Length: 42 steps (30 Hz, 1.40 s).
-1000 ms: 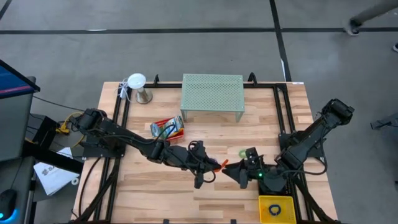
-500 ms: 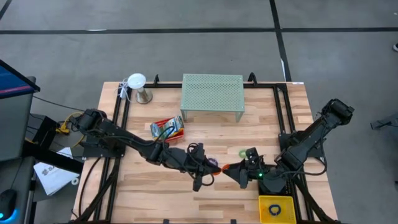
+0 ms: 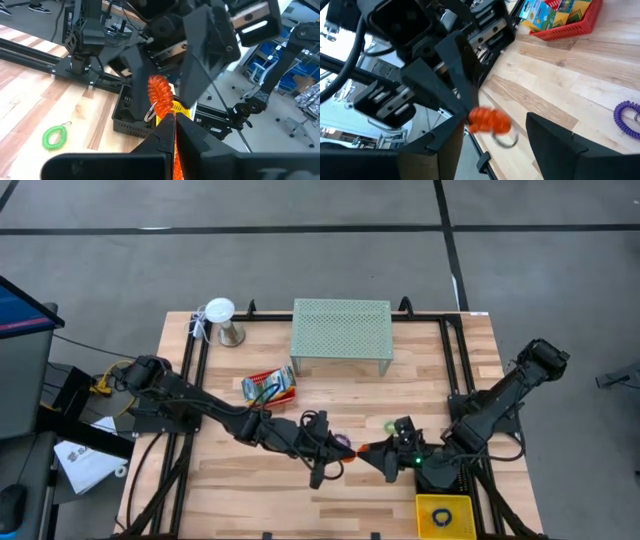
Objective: Pick & Place Office Desk Supplies
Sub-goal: Put the orange spring keychain into the yellow bin
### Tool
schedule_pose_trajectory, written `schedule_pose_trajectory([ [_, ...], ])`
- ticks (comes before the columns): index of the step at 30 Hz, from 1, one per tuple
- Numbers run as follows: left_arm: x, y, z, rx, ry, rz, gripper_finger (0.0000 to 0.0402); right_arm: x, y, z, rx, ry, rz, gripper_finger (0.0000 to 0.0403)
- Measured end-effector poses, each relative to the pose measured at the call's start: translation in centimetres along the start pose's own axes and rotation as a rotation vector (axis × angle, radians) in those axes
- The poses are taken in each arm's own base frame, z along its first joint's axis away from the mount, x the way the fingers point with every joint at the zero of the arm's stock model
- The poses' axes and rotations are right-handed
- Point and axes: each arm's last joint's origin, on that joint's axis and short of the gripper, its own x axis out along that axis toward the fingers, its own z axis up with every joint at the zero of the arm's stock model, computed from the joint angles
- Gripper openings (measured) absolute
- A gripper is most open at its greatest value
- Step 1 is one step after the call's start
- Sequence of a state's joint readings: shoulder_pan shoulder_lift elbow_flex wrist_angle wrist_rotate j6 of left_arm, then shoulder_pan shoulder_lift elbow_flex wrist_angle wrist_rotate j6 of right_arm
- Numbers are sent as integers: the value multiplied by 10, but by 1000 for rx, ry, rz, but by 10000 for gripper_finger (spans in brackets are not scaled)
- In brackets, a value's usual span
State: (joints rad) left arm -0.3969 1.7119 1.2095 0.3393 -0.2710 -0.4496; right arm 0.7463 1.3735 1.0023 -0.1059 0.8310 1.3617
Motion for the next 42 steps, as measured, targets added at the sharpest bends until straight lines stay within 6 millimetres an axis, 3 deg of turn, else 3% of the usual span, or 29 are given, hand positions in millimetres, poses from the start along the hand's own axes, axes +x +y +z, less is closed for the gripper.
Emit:
schedule_pose_trajectory([
  [5,0,1,1,-1,-1,4,0,-1,0,-1,-9,3,4,173],
  [19,0,2,0,-2,4,0,0,-1,3,0,-78,-10,26,9],
  [42,0,2,-1,3,12,11,0,-5,4,-3,-92,-26,27,0],
])
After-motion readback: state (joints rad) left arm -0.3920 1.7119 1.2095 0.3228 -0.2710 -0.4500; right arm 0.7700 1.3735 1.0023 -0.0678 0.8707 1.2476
